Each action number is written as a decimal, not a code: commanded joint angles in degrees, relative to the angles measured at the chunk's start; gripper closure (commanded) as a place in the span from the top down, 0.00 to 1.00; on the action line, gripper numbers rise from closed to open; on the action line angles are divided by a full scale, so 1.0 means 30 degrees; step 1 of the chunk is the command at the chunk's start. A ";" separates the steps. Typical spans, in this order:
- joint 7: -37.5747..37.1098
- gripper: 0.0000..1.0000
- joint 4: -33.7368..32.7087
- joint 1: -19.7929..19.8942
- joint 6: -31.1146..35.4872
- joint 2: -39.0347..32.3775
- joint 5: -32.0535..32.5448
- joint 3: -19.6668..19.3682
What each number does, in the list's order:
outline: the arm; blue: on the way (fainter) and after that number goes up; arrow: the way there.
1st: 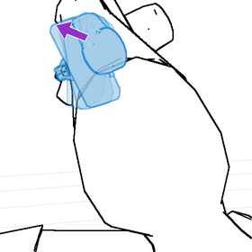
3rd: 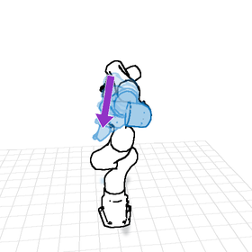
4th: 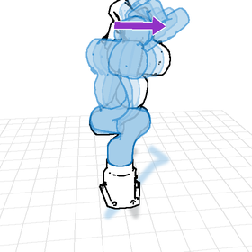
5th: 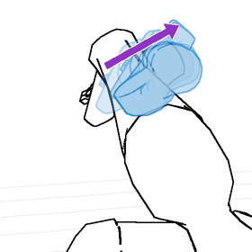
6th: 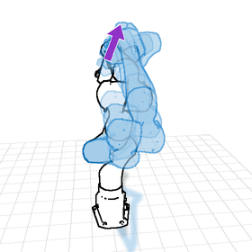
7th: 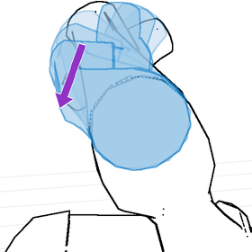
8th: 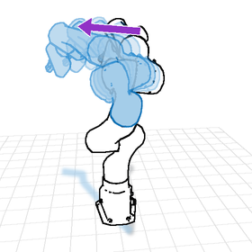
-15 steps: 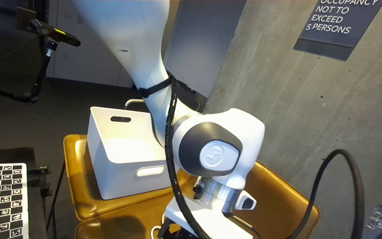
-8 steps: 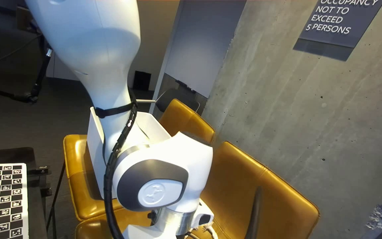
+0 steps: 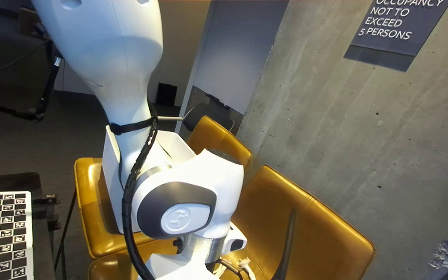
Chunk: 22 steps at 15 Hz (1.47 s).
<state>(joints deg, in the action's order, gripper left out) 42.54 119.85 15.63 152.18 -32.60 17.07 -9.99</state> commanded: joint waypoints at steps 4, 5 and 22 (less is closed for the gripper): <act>-0.0081 1.00 -0.0154 0.0514 0.0123 -0.0487 0.0476 -0.0232; -0.0053 1.00 -0.0343 0.0628 0.0000 -0.0613 0.0404 -0.0234; -0.0326 1.00 -0.3551 0.0786 -0.0830 -0.3161 0.0330 0.0009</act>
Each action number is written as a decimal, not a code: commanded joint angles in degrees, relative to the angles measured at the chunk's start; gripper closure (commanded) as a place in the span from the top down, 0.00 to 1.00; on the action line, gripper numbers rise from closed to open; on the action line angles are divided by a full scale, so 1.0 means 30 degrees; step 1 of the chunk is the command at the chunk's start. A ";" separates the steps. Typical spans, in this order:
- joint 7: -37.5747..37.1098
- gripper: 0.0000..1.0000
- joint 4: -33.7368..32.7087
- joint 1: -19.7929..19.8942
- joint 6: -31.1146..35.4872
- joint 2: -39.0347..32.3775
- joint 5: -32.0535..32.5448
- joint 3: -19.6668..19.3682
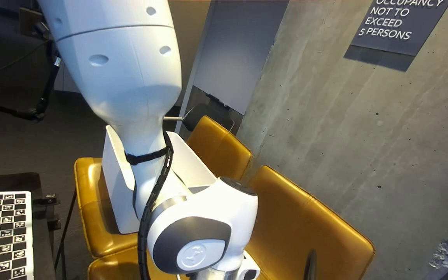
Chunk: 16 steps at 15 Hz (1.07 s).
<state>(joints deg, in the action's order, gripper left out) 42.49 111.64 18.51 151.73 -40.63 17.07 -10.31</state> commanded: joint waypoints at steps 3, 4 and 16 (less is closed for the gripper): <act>-0.0404 1.00 -0.0644 -0.0447 -0.0482 -0.0628 0.0478 0.0071; -0.0428 1.00 -0.0604 -0.0519 -0.0491 -0.0678 0.0484 0.0062; -0.0320 0.91 -0.0127 -0.0720 -0.0959 -0.0011 0.0577 0.0019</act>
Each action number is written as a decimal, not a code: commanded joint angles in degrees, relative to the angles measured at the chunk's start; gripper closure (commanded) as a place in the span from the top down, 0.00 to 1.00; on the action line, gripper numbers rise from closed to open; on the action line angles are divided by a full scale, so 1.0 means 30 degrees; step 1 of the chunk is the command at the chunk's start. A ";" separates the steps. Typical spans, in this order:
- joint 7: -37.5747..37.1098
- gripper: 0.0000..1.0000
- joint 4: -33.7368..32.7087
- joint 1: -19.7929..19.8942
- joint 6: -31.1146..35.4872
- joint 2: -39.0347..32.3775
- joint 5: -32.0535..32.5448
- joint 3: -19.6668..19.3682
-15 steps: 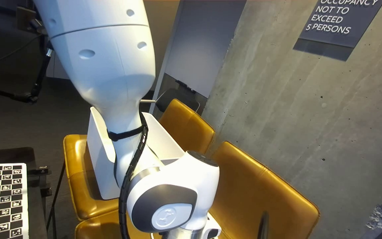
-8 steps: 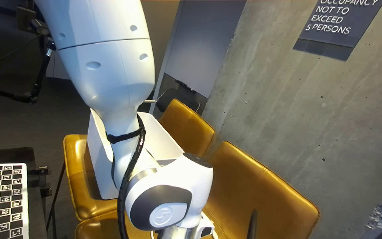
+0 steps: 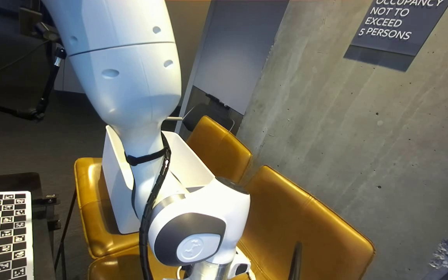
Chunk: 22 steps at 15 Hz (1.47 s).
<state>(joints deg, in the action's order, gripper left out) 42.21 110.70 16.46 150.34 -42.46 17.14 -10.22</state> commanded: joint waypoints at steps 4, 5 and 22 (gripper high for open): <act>-0.0176 1.00 -0.0149 0.0046 -0.0821 0.0671 0.0481 -0.0020; -0.0153 1.00 -0.0244 0.0074 -0.0948 0.0674 0.0469 -0.0030; -0.0345 1.00 -0.2873 0.0378 -0.2979 -0.0648 0.0346 -0.0047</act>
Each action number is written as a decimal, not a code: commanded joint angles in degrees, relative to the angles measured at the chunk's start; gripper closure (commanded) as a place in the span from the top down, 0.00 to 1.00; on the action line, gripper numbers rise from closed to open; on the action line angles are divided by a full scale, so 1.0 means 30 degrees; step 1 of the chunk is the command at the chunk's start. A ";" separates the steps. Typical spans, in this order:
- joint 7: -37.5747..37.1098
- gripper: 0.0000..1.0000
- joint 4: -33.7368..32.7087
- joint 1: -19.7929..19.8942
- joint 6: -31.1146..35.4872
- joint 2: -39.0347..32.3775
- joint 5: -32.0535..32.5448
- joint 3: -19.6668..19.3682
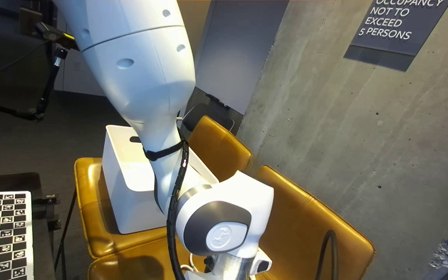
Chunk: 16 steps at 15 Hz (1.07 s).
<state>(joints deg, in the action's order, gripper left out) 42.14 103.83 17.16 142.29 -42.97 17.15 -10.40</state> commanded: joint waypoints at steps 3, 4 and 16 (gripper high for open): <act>-0.0329 1.00 -0.0823 0.0131 -0.0273 -0.0848 0.0399 -0.0033; -0.0355 0.95 -0.0877 0.0108 -0.0306 -0.0936 0.0388 -0.0021; -0.0654 0.40 -0.0525 -0.0353 -0.0081 -0.1093 0.0752 -0.0148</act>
<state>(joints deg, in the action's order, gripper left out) 41.99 102.60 16.64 142.29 -45.63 17.53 -10.57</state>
